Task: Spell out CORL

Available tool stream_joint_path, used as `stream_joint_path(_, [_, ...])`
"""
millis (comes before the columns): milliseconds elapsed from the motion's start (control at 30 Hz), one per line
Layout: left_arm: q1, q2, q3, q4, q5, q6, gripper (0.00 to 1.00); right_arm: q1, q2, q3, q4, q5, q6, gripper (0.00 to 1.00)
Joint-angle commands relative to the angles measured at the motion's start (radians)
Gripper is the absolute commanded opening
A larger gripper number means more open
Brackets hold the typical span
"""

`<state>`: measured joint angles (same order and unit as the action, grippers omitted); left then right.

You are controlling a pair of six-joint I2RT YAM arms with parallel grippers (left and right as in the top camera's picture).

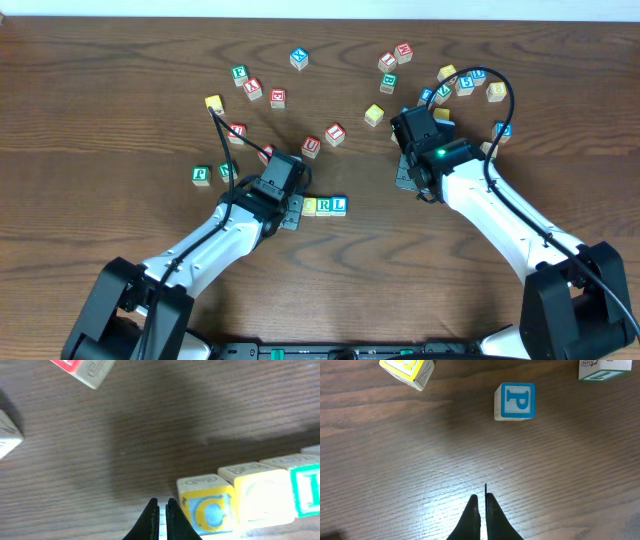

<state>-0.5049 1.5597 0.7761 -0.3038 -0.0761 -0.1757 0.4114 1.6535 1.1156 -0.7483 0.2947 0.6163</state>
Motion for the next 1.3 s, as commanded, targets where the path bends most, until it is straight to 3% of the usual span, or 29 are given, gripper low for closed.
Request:
stream_joint_path(0, [0.015, 0.012, -0.006, 0.023, -0.067, 0.018, 0.07, -0.004, -0.011, 0.016, -0.004, 0.010, -0.013, 0.01])
stream_joint_path(300, [0.072, 0.012, -0.004, 0.150, -0.061, 0.027, 0.07, -0.004, -0.011, 0.016, -0.001, 0.010, -0.013, 0.01])
stream_joint_path(467, [0.072, 0.012, 0.010, 0.185, 0.057, 0.079, 0.07, -0.004, -0.011, 0.016, 0.000, 0.013, -0.012, 0.01])
stream_joint_path(900, [0.072, 0.012, 0.011, 0.189, 0.253, 0.135, 0.07, -0.004, -0.011, 0.016, 0.007, 0.013, -0.011, 0.01])
stream_joint_path(1267, [0.062, 0.012, 0.011, 0.158, 0.279, 0.139, 0.07, -0.004, -0.011, 0.016, 0.008, 0.009, -0.011, 0.01])
